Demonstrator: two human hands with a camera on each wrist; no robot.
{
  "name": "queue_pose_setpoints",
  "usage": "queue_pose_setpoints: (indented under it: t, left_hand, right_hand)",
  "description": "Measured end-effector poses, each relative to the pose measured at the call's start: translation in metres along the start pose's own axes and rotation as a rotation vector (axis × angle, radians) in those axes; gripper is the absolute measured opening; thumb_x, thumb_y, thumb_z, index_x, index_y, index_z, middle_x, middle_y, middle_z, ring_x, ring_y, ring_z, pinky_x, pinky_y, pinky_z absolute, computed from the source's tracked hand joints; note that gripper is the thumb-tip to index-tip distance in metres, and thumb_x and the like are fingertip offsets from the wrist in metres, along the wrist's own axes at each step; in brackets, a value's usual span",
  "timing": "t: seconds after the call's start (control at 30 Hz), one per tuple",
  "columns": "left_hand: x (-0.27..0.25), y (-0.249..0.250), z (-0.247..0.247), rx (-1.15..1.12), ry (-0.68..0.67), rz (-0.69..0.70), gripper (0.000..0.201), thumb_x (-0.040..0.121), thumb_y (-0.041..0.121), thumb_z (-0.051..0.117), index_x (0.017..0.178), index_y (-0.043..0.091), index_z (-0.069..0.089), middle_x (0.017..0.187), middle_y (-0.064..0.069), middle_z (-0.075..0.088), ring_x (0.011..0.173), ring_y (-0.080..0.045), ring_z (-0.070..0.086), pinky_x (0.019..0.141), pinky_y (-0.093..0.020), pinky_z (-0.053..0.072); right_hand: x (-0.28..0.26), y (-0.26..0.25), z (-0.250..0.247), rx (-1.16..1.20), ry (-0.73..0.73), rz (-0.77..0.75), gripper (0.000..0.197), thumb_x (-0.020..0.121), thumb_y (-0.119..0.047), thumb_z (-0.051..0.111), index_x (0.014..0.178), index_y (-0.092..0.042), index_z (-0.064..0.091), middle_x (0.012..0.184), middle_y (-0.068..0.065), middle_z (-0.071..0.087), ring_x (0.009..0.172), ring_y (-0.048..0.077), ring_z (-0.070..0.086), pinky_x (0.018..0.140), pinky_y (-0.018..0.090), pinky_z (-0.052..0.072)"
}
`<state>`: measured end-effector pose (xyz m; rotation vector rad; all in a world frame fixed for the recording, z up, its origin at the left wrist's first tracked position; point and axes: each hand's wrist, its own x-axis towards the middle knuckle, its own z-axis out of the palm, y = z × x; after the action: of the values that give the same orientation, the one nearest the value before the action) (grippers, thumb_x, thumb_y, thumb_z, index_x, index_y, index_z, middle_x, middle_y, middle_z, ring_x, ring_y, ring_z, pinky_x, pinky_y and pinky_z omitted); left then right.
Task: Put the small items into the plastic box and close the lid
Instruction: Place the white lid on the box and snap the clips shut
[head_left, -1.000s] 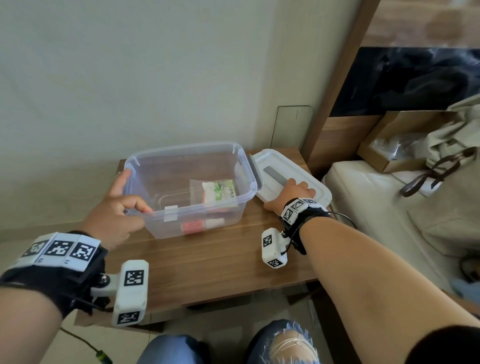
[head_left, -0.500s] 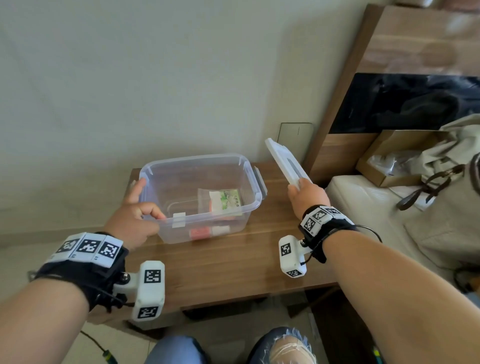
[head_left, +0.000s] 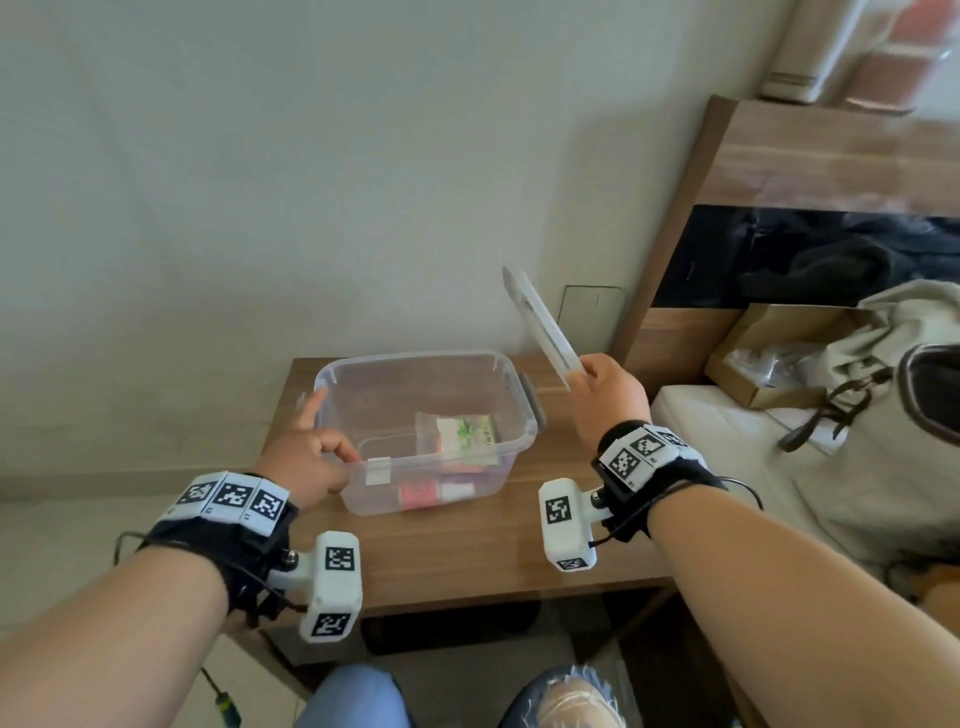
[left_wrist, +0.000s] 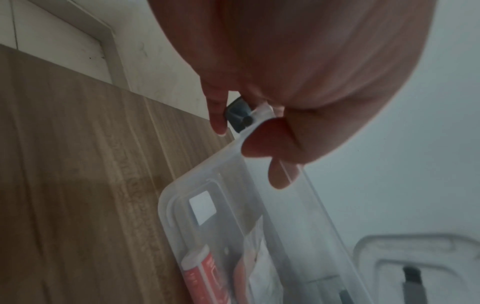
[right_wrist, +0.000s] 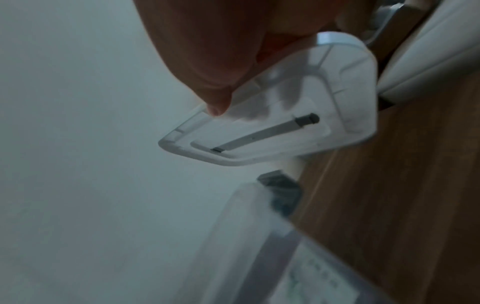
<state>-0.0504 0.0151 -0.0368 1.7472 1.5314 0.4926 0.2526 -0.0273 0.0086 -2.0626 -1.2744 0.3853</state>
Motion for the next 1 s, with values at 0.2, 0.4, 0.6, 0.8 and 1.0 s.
queue_pose_setpoints:
  t: [0.2, 0.4, 0.6, 0.8, 1.0]
  left_hand:
    - [-0.012, 0.003, 0.001, 0.063, 0.068, -0.028, 0.076, 0.065, 0.001, 0.058, 0.135, 0.028, 0.042, 0.16, -0.004, -0.004, 0.148, -0.022, 0.003, 0.115, -0.041, 0.025]
    - [-0.024, 0.016, -0.001, -0.112, 0.195, -0.103, 0.097, 0.068, -0.001, 0.063, 0.147, 0.02, 0.011, 0.153, -0.004, 0.017, 0.142, -0.026, 0.018, 0.114, -0.044, 0.026]
    - [-0.033, 0.011, -0.01, -0.246, 0.169, -0.185, 0.101, 0.076, -0.003, 0.054, 0.149, 0.028, -0.008, 0.161, 0.0, -0.003, 0.148, -0.021, 0.004, 0.11, -0.036, 0.028]
    - [-0.036, 0.007, -0.01, -0.247, 0.087, -0.179, 0.095, 0.076, -0.005, 0.048, 0.149, 0.034, 0.002, 0.16, 0.002, 0.011, 0.139, -0.026, 0.03, 0.069, -0.022, 0.042]
    - [-0.036, 0.01, -0.011, -0.324, 0.047, -0.159, 0.083, 0.066, 0.016, 0.048, 0.145, 0.033, 0.028, 0.153, -0.002, 0.031, 0.133, -0.029, 0.039, 0.109, -0.046, 0.035]
  right_hand:
    - [-0.022, -0.039, 0.007, -0.059, -0.089, -0.234, 0.025, 0.091, -0.02, 0.047, 0.113, -0.014, 0.058, 0.105, 0.004, 0.057, 0.089, 0.018, 0.051, 0.078, 0.027, 0.043]
    - [-0.051, -0.05, 0.034, -0.241, -0.207, -0.384, 0.022, 0.091, -0.024, 0.049, 0.112, -0.023, 0.055, 0.117, -0.008, 0.056, 0.129, 0.018, 0.031, 0.104, 0.037, 0.028]
    - [-0.061, -0.039, 0.049, -0.283, -0.321, -0.425, 0.021, 0.09, -0.027, 0.051, 0.111, -0.029, 0.052, 0.131, -0.013, 0.052, 0.138, 0.019, 0.021, 0.112, 0.038, 0.015]
    - [-0.059, -0.035, 0.055, -0.307, -0.358, -0.431, 0.024, 0.089, -0.028, 0.054, 0.113, -0.031, 0.054, 0.141, -0.016, 0.044, 0.137, 0.018, 0.023, 0.112, 0.038, 0.013]
    - [-0.059, -0.033, 0.057, -0.274, -0.316, -0.387, 0.034, 0.084, -0.043, 0.057, 0.115, -0.031, 0.055, 0.138, -0.014, 0.046, 0.134, 0.018, 0.029, 0.111, 0.038, 0.017]
